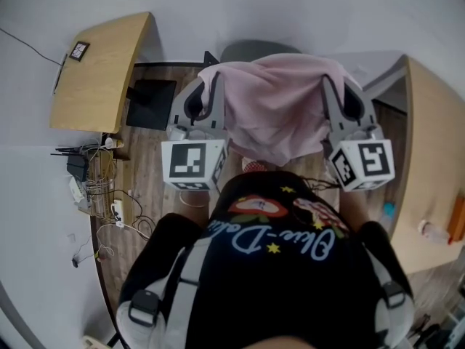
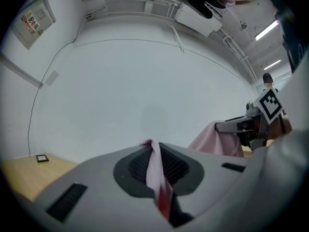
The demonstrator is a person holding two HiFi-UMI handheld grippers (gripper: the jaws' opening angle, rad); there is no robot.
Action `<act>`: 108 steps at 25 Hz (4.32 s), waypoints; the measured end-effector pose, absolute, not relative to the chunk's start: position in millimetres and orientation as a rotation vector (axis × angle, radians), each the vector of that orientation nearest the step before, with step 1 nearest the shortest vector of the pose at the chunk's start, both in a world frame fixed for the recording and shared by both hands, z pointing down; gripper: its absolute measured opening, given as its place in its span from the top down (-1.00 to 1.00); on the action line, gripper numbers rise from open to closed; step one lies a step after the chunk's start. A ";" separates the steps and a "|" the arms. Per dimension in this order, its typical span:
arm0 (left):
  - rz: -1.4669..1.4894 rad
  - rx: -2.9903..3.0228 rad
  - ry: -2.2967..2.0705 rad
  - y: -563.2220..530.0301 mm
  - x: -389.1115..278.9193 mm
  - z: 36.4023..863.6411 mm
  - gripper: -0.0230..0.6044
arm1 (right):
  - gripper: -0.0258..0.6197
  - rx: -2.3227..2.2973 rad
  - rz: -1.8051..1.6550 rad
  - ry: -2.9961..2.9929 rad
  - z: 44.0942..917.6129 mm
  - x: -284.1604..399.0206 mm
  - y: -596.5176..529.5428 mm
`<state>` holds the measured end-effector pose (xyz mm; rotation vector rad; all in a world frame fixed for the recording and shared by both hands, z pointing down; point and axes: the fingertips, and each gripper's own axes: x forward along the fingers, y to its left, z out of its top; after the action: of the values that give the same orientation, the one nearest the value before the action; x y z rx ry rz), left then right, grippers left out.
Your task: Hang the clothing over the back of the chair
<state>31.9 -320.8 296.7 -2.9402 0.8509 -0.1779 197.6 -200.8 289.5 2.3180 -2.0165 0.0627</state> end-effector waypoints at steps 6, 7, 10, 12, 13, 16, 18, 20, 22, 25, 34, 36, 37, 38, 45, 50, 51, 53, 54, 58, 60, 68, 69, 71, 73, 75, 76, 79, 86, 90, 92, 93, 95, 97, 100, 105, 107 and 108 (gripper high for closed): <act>-0.209 -2.963 0.835 -331.8 32.2 310.1 0.88 | 0.78 2.342 0.078 -1.953 301.3 203.7 -206.7; -0.216 -2.968 0.829 -333.3 32.6 312.5 0.88 | 0.78 2.345 0.085 -1.940 303.7 204.7 -207.6; -0.235 -2.979 0.812 -342.1 33.6 317.3 0.88 | 0.78 2.351 0.105 -1.907 308.7 205.6 -216.0; -0.247 -2.988 0.810 -354.6 34.7 322.5 0.88 | 0.78 2.350 0.116 -1.893 313.0 206.6 -228.5; -0.254 -2.993 0.808 -359.0 36.0 325.5 0.88 | 0.78 2.351 0.120 -1.886 315.5 208.1 -232.7; -0.268 -3.007 0.793 -364.1 39.9 331.8 0.88 | 0.78 2.365 0.136 -1.857 322.3 213.3 -235.7; -0.276 -3.016 0.779 -373.7 41.5 335.8 0.88 | 0.78 2.372 0.146 -1.833 326.4 215.2 -243.6; -0.285 -3.025 0.768 -384.7 43.8 340.1 0.88 | 0.78 2.378 0.158 -1.812 330.2 217.3 -252.5; -0.293 -3.032 0.754 -391.4 47.4 344.2 0.88 | 0.78 2.385 0.170 -1.796 333.4 219.7 -256.7; -0.309 -3.042 0.728 -397.5 54.0 351.2 0.88 | 0.78 2.395 0.183 -1.773 339.4 223.8 -260.3; -0.349 -3.061 0.680 -413.9 71.2 373.9 0.88 | 0.78 2.441 0.238 -1.699 363.6 239.0 -269.5; -0.360 -3.065 0.673 -417.1 74.2 378.3 0.88 | 0.78 2.442 0.250 -1.685 369.0 242.2 -271.7; -0.366 -3.067 0.671 -418.8 75.4 380.7 0.88 | 0.78 2.441 0.256 -1.679 371.9 243.8 -272.8; -0.372 -3.069 0.671 -420.3 76.5 383.0 0.88 | 0.78 2.439 0.262 -1.674 374.5 245.3 -273.9; -0.406 -3.083 0.658 -427.9 84.1 397.5 0.88 | 0.78 2.427 0.298 -1.643 391.4 254.6 -279.9; -0.440 -3.099 0.648 -433.8 88.1 409.4 0.88 | 0.78 2.411 0.324 -1.623 404.0 258.9 -286.6; -0.444 -3.101 0.645 -435.2 88.7 411.5 0.88 | 0.78 2.405 0.332 -1.619 407.0 259.7 -288.2; -0.451 -3.106 0.639 -437.8 89.7 415.8 0.88 | 0.78 2.392 0.345 -1.611 412.9 261.0 -291.7; -0.457 -3.108 0.637 -438.9 89.8 418.6 0.88 | 0.78 2.386 0.352 -1.606 415.8 261.2 -293.2; -0.488 -3.119 0.625 -443.4 89.4 428.5 0.88 | 0.78 2.362 0.365 -1.591 423.7 260.7 -298.9; -0.491 -3.127 0.615 -444.5 90.6 431.2 0.88 | 0.78 2.359 0.378 -1.581 427.5 261.2 -300.5; -0.523 -3.138 0.591 -446.5 91.2 444.1 0.88 | 0.78 2.325 0.409 -1.553 443.0 261.7 -304.5; -0.530 -3.139 0.591 -446.8 91.6 446.5 0.88 | 0.78 2.321 0.412 -1.548 445.1 262.6 -305.1; -0.540 -3.140 0.594 -448.7 91.7 450.8 0.88 | 0.78 2.310 0.419 -1.540 449.3 263.3 -307.1; -0.548 -3.139 0.599 -450.6 90.8 455.2 0.88 | 0.78 2.299 0.429 -1.537 453.2 262.6 -309.0; -0.559 -3.140 0.599 -451.3 89.5 460.7 0.88 | 0.78 2.289 0.443 -1.533 458.9 262.0 -309.4; -0.567 -3.141 0.599 -451.1 89.2 463.3 0.88 | 0.78 2.283 0.450 -1.531 462.2 262.1 -309.4; -0.592 -3.142 0.601 -450.5 89.8 470.3 0.88 | 0.78 2.260 0.471 -1.523 471.4 263.2 -309.9; -0.648 -3.131 0.605 -454.6 89.3 492.1 0.88 | 0.78 2.215 0.506 -1.507 487.3 263.4 -314.1; -0.703 -3.137 0.604 -456.4 85.7 505.7 0.88 | 0.78 2.186 0.513 -1.502 495.4 261.6 -317.6; -0.715 -3.144 0.601 -456.2 85.4 509.4 0.88 | 0.78 2.172 0.529 -1.493 499.3 260.5 -318.2; -0.721 -3.145 0.601 -455.9 85.4 510.5 0.88 | 0.78 2.165 0.533 -1.491 501.4 260.2 -318.4; -0.723 -3.143 0.600 -456.0 85.8 512.7 0.88 | 0.78 2.154 0.526 -1.491 503.9 260.4 -319.6; -0.712 -3.136 0.608 -456.5 86.0 515.5 0.88 | 0.78 2.145 0.517 -1.496 505.4 260.8 -321.3; -0.735 -3.134 0.613 -454.6 86.1 519.9 0.88 | 0.78 2.121 0.549 -1.493 510.2 260.1 -320.4; -0.768 -3.141 0.628 -453.8 83.3 527.0 0.88 | 0.78 2.098 0.606 -1.482 512.9 253.4 -317.4; -0.777 -3.140 0.638 -453.2 81.4 528.9 0.88 | 0.78 2.086 0.612 -1.474 512.7 251.7 -315.7; -0.772 -3.139 0.640 -453.0 81.1 528.3 0.88 | 0.78 2.079 0.614 -1.469 513.0 251.2 -314.8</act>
<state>81.1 -453.0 528.3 -3.1390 0.6396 -0.7715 251.2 -314.8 513.0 2.0792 -1.4692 0.6141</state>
